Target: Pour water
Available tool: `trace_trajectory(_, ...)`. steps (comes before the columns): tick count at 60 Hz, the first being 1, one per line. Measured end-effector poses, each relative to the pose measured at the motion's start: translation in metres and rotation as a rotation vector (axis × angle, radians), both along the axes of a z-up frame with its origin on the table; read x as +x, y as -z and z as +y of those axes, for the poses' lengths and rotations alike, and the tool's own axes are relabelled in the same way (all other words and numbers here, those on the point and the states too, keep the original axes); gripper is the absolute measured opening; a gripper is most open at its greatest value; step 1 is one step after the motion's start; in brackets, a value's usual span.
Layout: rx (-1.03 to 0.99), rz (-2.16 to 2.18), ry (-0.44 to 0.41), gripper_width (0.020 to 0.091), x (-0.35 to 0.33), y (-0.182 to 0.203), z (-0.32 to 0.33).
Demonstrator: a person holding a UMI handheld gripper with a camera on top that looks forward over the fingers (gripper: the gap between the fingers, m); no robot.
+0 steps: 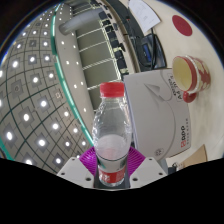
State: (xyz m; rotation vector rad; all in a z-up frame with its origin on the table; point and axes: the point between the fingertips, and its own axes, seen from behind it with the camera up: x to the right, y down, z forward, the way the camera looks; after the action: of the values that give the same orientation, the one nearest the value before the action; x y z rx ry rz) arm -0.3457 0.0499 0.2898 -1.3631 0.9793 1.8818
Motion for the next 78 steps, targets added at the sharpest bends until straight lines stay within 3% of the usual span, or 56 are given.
trace_trajectory(24, -0.233, 0.336, -0.059, 0.0353, 0.015, 0.074, 0.044)
trace_trajectory(40, -0.107, -0.046, -0.096, 0.0355, 0.013, 0.054, 0.039)
trace_trajectory(50, 0.127, -0.52, 0.002, 0.0355, 0.067, 0.01, 0.048)
trace_trajectory(59, 0.289, -0.981, 0.139, 0.0355, 0.143, 0.001, 0.067)
trace_trajectory(68, 0.342, -1.445, 0.22, 0.0353, 0.22, 0.046, 0.083)
trace_trajectory(78, 0.298, -1.784, 0.209, 0.0354, 0.276, 0.131, 0.095)
